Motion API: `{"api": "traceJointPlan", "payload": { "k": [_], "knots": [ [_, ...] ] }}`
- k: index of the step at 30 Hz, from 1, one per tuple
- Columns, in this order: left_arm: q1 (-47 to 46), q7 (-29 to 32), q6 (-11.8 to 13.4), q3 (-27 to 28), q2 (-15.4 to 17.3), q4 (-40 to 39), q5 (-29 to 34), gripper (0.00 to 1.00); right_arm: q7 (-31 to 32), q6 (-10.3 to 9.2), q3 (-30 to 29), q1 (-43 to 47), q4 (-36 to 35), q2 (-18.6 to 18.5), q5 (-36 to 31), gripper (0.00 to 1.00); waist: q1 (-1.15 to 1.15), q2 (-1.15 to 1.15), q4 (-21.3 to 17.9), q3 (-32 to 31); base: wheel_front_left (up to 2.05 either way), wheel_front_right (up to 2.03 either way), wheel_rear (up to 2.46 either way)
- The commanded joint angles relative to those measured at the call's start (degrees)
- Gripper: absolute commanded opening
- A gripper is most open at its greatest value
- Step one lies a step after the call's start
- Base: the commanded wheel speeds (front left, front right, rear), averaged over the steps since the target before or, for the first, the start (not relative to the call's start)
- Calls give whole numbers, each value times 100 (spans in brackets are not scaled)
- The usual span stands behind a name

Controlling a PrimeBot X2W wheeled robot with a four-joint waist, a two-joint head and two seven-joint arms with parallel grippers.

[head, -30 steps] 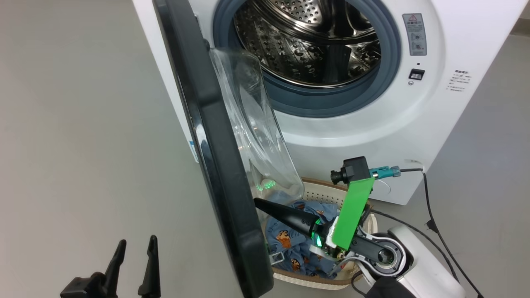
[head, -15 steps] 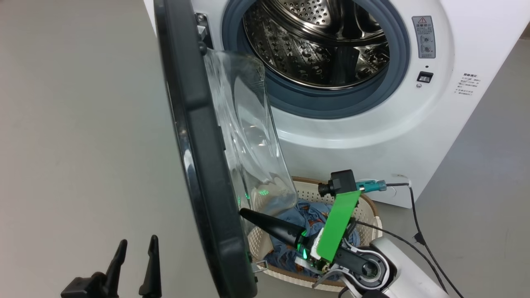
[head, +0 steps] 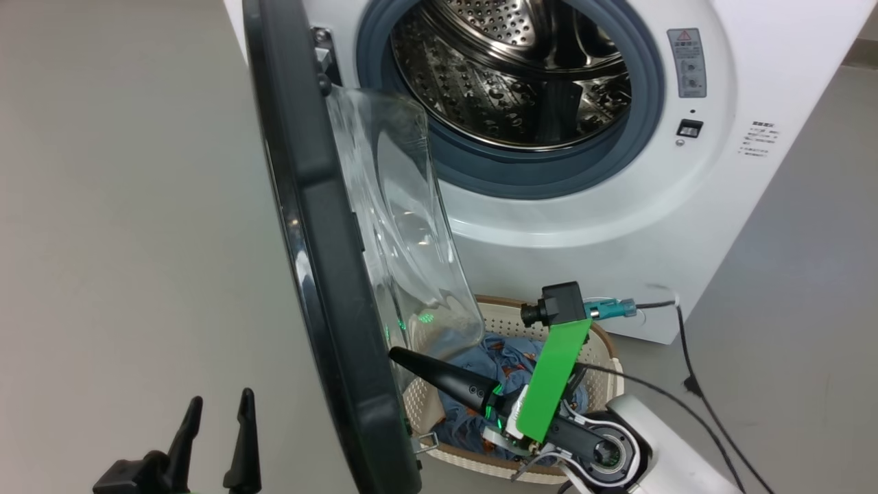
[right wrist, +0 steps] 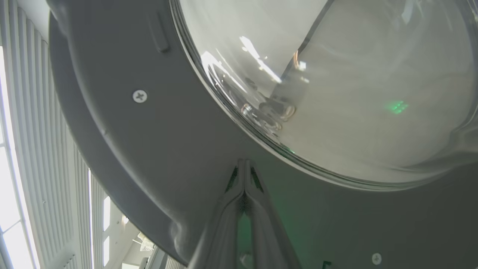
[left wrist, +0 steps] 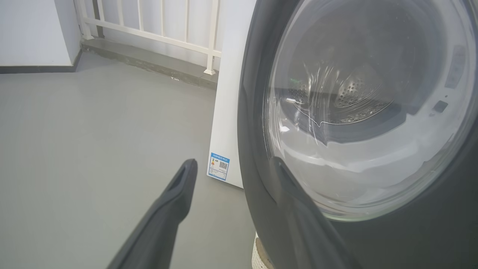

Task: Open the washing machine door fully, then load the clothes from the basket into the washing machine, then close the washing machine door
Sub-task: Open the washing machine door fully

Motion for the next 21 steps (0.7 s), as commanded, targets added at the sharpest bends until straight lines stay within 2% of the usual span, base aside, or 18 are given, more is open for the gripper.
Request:
{"api": "traceJointPlan", "payload": {
  "k": [1,3,6,7,8,9,15,19,21],
  "knots": [
    [-86,-37,35,225,75,-156,-52,100,-53,10,11,20,-265,50,-102,10,0,0,-55,1,0,0,0],
    [-80,-37,44,251,75,-162,-67,100,-117,10,-37,72,-428,-61,-188,37,0,0,-107,2,0,0,0],
    [-82,-37,41,250,75,-150,-69,100,-223,10,-67,135,-628,-212,-315,45,0,0,-140,-1,0,0,0],
    [-85,-37,42,259,75,-151,-71,100,-306,10,-63,164,-740,-296,-409,58,0,0,-168,5,0,0,0],
    [-90,-37,42,268,75,-156,-70,100,-414,10,-70,198,-854,-379,-489,89,0,0,-194,11,0,0,0],
    [-94,-37,46,283,75,-162,-69,100,-555,10,-74,221,-971,-474,-598,100,0,0,-224,19,0,0,0],
    [-87,-37,42,397,75,-172,-35,100,-1872,10,72,346,-1377,-1176,-1394,100,0,0,-397,2,0,0,0],
    [-68,-37,33,432,75,-160,-1,100,-3181,10,218,489,-1169,-1774,-2093,100,0,0,-456,-63,0,0,0],
    [-32,-37,28,477,75,-155,17,100,-3642,10,265,590,-977,-2014,-2359,100,0,0,-499,-115,0,0,0]
  ]
}}
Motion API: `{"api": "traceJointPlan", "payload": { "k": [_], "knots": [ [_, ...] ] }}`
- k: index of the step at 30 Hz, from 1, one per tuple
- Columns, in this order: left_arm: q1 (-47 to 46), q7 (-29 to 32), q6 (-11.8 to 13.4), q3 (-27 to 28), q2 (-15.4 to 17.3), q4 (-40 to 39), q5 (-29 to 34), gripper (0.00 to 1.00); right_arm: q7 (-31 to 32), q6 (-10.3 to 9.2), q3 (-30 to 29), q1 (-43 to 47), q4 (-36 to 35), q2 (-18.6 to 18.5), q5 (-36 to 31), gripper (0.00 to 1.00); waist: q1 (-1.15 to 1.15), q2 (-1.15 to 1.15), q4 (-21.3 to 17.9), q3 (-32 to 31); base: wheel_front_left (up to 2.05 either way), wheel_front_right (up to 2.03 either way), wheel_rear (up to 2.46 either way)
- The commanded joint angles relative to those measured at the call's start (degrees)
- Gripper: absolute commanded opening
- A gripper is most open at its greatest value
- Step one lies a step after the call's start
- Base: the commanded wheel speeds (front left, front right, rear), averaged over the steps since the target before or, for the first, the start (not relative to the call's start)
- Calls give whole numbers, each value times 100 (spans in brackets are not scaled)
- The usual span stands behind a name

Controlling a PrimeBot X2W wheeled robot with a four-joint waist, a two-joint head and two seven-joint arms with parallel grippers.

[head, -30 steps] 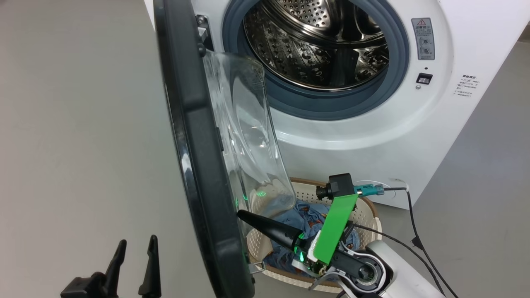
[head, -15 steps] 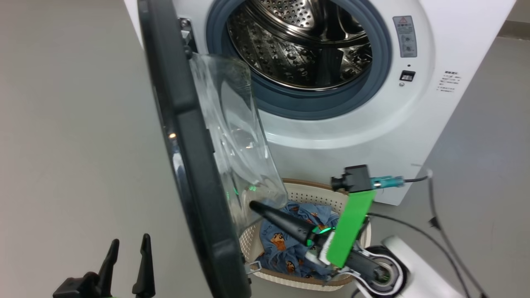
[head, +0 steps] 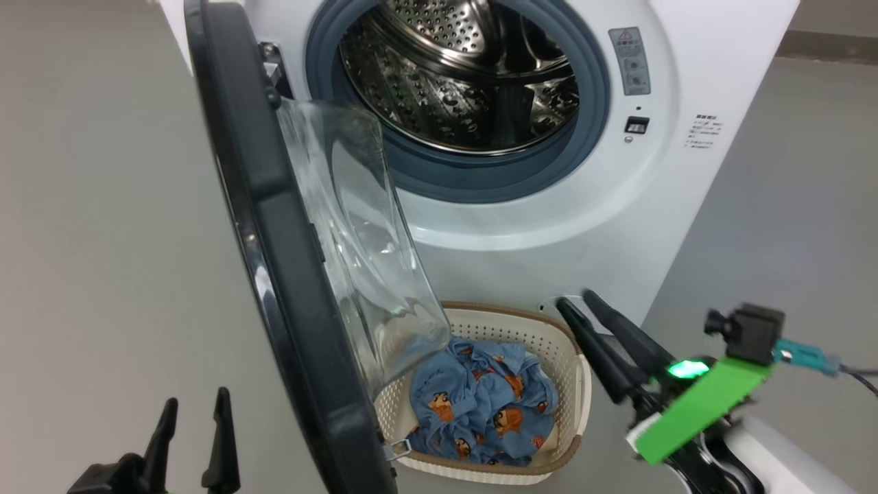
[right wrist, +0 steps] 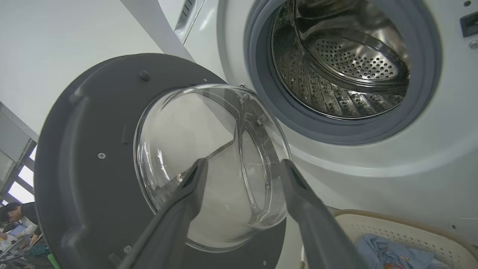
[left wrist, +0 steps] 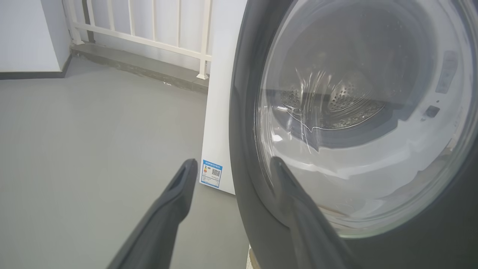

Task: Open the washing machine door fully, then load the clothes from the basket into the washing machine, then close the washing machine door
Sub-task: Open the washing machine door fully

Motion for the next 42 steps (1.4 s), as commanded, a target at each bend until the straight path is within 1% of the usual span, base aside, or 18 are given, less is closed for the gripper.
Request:
{"api": "traceJointPlan", "payload": {
  "k": [1,3,4,6,10,12,14,17,19,24,27,30,34,42],
  "knots": [
    [-4,-37,19,249,76,-134,45,100,-182,10,70,166,-18,-119,-188,100,0,0,-77,-85,0,0,0],
    [57,-37,11,294,76,-132,82,100,-279,10,-137,335,140,-231,-437,100,0,0,-115,-128,0,0,0],
    [80,-37,7,322,76,-131,96,100,-289,10,-370,435,164,-213,-599,100,0,0,-143,-149,0,0,0],
    [121,-37,1,379,76,-134,115,100,-294,10,-1000,731,136,-80,-1025,100,0,0,-192,-184,0,0,0],
    [164,-37,-9,456,76,-146,136,100,-296,10,-2034,1437,-46,256,-2230,100,0,0,-267,-228,0,0,0],
    [185,-37,-14,495,76,-156,146,100,-297,10,-2351,1741,-155,409,-2838,100,0,0,-321,-241,0,0,0],
    [206,-37,-17,534,76,-163,153,100,-297,10,-2644,1990,-258,604,-3301,100,0,0,-375,-254,0,0,0],
    [231,-37,-22,583,76,-166,162,100,-297,10,-3046,2264,-422,863,-3816,100,0,0,-452,-270,0,0,0],
    [242,-37,-25,604,76,-167,167,100,-298,10,-3242,2409,-512,964,-4169,100,0,0,-491,-278,0,0,0],
    [246,-37,-31,649,76,-169,179,100,-298,10,-3588,2688,-668,1260,-4686,100,0,0,-582,-285,0,0,0],
    [246,-37,-33,682,76,-172,179,100,-298,10,-3761,2806,-722,1420,-4895,100,0,0,-626,-279,0,0,0],
    [246,-37,-34,704,76,-171,183,100,-298,10,-3867,2870,-730,1505,-5063,100,0,0,-658,-274,0,0,0],
    [253,-37,-38,746,76,-173,182,100,-298,10,-4173,2960,-789,1769,-5338,100,0,0,-719,-246,0,0,0],
    [305,-37,-42,783,76,-174,154,100,-298,10,-4658,3058,-865,2006,-5929,100,0,0,-802,-233,0,0,0]
  ]
}}
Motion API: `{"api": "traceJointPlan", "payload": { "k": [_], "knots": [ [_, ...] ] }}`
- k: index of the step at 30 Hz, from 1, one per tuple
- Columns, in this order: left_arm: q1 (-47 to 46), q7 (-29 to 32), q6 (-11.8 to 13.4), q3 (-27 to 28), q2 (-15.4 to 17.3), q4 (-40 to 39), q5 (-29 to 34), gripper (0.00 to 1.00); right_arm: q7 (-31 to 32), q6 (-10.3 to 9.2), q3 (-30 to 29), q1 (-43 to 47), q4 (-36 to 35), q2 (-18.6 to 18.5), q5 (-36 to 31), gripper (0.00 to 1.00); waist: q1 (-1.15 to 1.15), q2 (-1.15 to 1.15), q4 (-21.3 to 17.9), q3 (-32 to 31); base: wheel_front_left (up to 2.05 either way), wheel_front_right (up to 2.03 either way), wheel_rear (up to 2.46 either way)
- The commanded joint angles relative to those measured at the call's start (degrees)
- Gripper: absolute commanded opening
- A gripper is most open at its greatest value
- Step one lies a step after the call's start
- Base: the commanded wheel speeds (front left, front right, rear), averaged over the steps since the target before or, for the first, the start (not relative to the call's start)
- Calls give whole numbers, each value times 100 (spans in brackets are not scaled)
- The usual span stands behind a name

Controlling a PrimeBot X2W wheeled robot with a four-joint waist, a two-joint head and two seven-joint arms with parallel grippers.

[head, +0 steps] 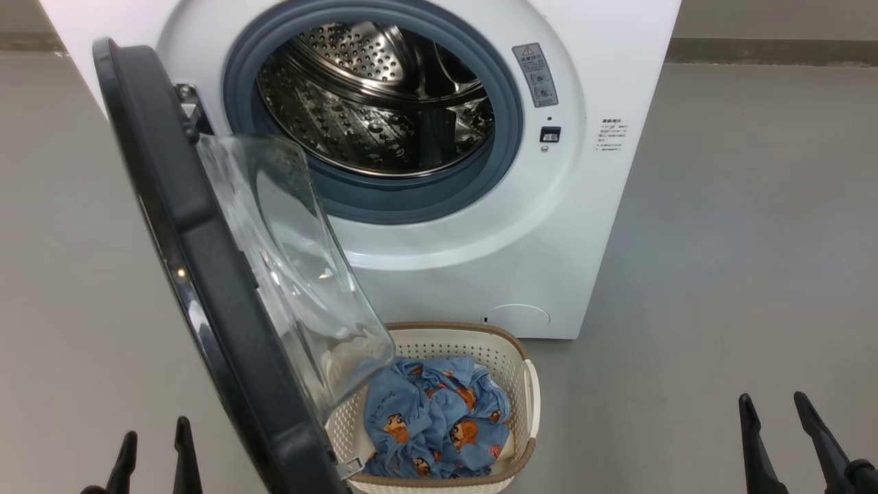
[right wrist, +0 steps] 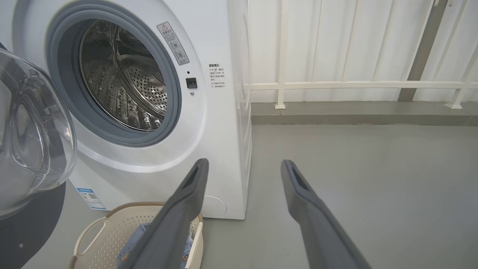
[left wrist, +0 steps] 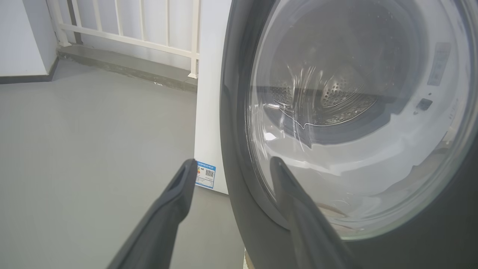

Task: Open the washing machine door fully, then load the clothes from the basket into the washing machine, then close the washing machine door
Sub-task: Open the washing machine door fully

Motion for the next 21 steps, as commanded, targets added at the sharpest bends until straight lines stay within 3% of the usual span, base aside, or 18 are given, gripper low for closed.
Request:
{"api": "traceJointPlan", "payload": {
  "k": [1,20,21],
  "knots": [
    [-61,-37,-25,191,75,-151,23,100,-67,9,104,-42,-146,-51,-59,100,0,0,4,1,0,0,0],
    [-50,-37,-24,137,75,-112,4,100,-68,9,32,-24,71,46,-176,100,0,0,61,-28,0,0,0],
    [-48,-37,-25,134,75,-100,-2,94,-68,9,34,-26,71,47,-176,100,0,0,60,-30,0,0,0]
  ]
}}
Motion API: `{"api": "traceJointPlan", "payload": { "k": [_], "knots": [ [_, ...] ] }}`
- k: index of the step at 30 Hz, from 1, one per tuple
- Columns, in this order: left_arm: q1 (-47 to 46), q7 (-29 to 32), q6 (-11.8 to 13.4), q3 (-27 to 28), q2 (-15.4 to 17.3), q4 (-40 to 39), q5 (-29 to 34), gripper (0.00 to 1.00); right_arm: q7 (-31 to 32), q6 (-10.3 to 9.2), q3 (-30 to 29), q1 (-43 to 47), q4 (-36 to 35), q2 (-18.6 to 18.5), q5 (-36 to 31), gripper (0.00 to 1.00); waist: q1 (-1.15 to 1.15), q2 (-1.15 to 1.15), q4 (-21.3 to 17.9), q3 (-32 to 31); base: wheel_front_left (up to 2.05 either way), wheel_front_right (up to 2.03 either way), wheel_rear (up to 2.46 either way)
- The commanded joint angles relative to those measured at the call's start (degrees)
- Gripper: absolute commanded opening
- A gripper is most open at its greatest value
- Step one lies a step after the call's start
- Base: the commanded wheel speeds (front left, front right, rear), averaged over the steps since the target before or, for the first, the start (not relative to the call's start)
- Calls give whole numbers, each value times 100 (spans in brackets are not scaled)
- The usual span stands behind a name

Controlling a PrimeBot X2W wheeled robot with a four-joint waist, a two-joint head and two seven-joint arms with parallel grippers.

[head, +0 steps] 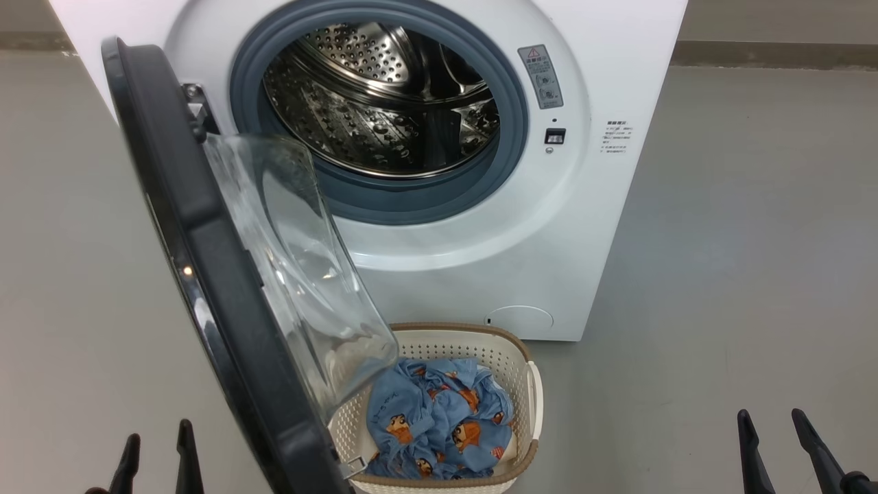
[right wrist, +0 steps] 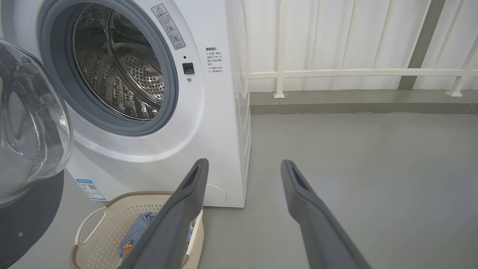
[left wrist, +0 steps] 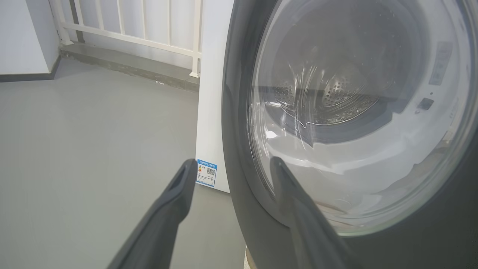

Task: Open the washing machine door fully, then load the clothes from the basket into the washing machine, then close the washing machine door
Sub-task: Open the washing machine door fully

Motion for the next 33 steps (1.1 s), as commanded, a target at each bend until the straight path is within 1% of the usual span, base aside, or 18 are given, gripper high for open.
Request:
{"api": "traceJointPlan", "payload": {
  "k": [1,2,5,8,9,13,16,20,23,24,30,33],
  "knots": [
    [-66,-37,-26,155,75,-101,0,9,-68,9,141,-113,-118,-69,-75,100,0,0,-4,-4,0,0,0],
    [-58,-37,-29,132,75,-72,-23,0,-68,9,143,-114,-116,-69,-76,100,0,0,-4,-5,0,0,0],
    [-80,-37,-23,155,75,-118,-14,0,-68,9,132,-114,-110,-67,-85,100,0,0,6,0,0,0,0],
    [-112,-37,149,326,75,-256,-69,0,-68,9,128,-117,-106,-65,-94,100,0,0,11,2,0,0,0],
    [-112,-37,149,326,75,-256,-69,0,-68,9,128,-117,-106,-65,-94,100,0,0,11,2,0,0,0],
    [-151,-37,541,650,75,-633,-250,0,-68,9,120,-111,-92,-62,-101,100,0,0,23,-2,0,0,0],
    [-197,-37,877,836,75,-1206,-293,0,-68,9,96,-93,-74,-57,-105,100,0,0,68,4,0,0,0],
    [-251,-37,1238,824,75,-2078,-118,0,-68,9,82,-48,-42,-44,-106,100,0,0,170,4,0,0,0],
    [-285,-37,1452,632,75,-2786,122,0,-68,9,85,-32,-31,-33,-104,100,0,0,238,1,0,0,0],
    [-298,-37,1472,527,75,-3005,222,0,-68,9,84,-31,-29,-30,-102,100,0,0,267,-2,0,0,0],
    [-456,-37,1407,-233,75,-4303,811,0,-68,9,108,-42,-15,-15,-102,100,0,0,379,-16,0,0,0],
    [-434,97,1260,-672,79,-4681,926,0,-68,9,95,-12,-6,-9,-91,100,0,0,452,-32,0,0,0]
  ]
}}
